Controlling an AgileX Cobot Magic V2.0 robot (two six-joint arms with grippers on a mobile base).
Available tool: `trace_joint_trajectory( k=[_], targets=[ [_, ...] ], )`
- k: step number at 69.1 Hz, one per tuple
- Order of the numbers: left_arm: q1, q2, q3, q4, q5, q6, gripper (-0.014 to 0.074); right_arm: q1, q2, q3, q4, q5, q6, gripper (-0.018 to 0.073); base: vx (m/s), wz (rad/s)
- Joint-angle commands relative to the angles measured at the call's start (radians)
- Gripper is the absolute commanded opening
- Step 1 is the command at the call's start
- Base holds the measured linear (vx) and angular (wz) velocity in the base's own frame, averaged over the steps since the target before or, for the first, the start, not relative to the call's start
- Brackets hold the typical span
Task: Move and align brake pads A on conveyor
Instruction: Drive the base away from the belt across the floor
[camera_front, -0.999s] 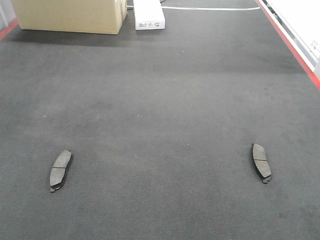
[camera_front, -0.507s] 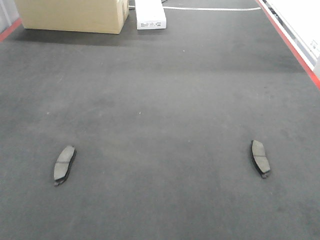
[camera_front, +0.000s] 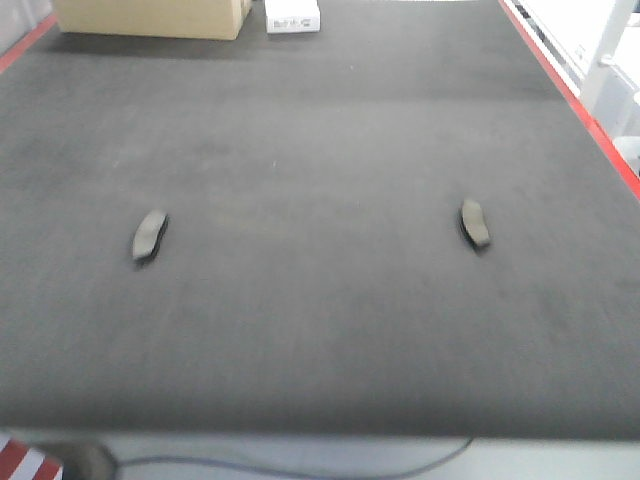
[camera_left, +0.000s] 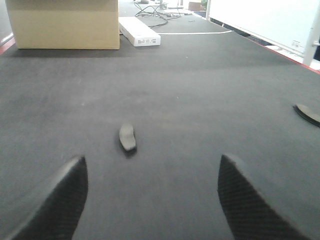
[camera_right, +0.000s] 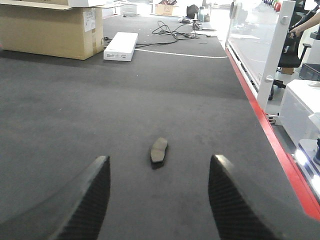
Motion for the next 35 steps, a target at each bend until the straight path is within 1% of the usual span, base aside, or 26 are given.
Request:
trace_joint_trajectory(
  k=[1,35],
  targets=[
    [-0.001,0.008,-0.023,-0.010,-0.079,0.000,0.0512,0.000,0.012,-0.025,-0.009,-0.075,0.001,0.0416,-0.42,0.02],
    [-0.001,0.008,-0.023,-0.010,-0.079,0.000,0.0512,0.000,0.012,-0.025,-0.009,-0.074,0.001,0.0416,-0.44,0.06]
  ],
)
